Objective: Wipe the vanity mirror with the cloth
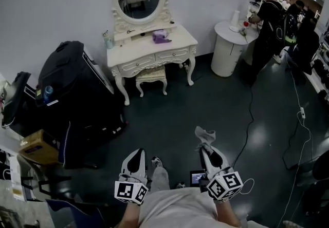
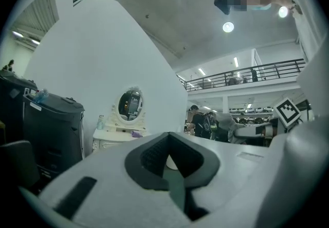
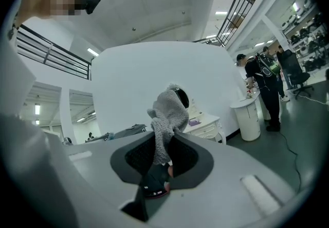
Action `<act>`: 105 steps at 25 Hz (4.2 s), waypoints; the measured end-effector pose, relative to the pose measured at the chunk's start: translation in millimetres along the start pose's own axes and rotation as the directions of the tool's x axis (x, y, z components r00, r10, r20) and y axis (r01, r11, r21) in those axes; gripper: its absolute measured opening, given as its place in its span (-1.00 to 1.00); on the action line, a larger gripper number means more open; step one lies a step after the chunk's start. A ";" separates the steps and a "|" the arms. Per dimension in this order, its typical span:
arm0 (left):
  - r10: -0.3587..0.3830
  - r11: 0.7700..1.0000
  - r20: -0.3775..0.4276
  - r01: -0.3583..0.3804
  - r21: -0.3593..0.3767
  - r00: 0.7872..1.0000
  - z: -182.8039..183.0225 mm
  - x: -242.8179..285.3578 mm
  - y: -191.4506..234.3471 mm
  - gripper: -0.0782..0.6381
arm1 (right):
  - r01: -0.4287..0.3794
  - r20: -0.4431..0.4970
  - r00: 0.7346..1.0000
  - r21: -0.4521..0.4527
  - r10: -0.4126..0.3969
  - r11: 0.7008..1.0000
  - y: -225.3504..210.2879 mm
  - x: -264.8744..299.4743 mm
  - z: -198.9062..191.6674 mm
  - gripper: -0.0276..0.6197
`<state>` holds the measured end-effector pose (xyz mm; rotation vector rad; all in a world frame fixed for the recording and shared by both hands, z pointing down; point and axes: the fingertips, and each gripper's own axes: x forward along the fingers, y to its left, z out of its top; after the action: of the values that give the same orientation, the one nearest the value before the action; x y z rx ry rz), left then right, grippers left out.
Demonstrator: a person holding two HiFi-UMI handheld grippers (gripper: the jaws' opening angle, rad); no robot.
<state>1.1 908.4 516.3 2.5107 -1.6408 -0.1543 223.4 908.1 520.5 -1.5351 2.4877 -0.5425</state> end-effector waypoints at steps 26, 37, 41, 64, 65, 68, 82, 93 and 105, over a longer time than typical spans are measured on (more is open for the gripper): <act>-0.034 0.999 0.076 0.035 -0.014 0.997 51.7 223.4 189.0 -0.78 | 0.039 0.007 0.999 -0.003 -0.039 0.999 -30.9 294.9 47.7 -0.69; -0.017 0.999 0.025 0.018 -0.049 1.000 43.7 280.5 233.5 -0.78 | 0.054 -0.046 0.997 0.013 -0.054 0.998 -55.9 369.7 44.7 -0.69; 0.007 0.999 0.030 -0.006 -0.033 1.000 51.0 314.8 248.9 -0.78 | 0.042 -0.040 0.998 0.020 -0.042 0.999 -75.2 411.2 55.6 -0.69; 0.224 0.974 0.086 -0.225 0.000 0.971 87.0 539.9 323.4 -0.78 | -0.172 -0.130 0.977 -0.004 0.170 0.985 -189.3 656.3 133.8 -0.69; 0.224 0.974 0.086 -0.225 0.001 0.971 86.9 546.7 327.5 -0.78 | -0.169 -0.136 0.977 -0.003 0.167 0.986 -192.8 662.6 132.7 -0.69; 0.221 0.975 0.088 -0.222 0.006 0.971 84.4 567.9 345.8 -0.78 | -0.155 -0.138 0.979 -0.007 0.152 0.988 -201.9 686.5 130.5 -0.69; 0.082 0.997 0.102 -0.083 0.005 0.991 128.1 733.8 468.9 -0.78 | -0.033 -0.052 0.998 -0.050 0.030 0.998 -219.1 865.5 188.7 -0.69; 0.037 0.999 0.092 -0.039 0.015 0.995 151.7 806.9 544.4 -0.78 | 0.062 -0.043 0.997 -0.008 -0.062 0.998 -233.8 954.9 185.4 -0.69; 0.200 0.978 0.124 -0.206 0.040 0.972 168.2 883.1 581.8 -0.78 | -0.067 -0.104 0.992 0.013 0.068 0.998 -277.9 1072.0 207.3 -0.69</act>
<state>-197.0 -141.2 441.1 2.3918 -1.9606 -0.2459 32.0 -201.8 488.3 -1.4483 2.5996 -0.6375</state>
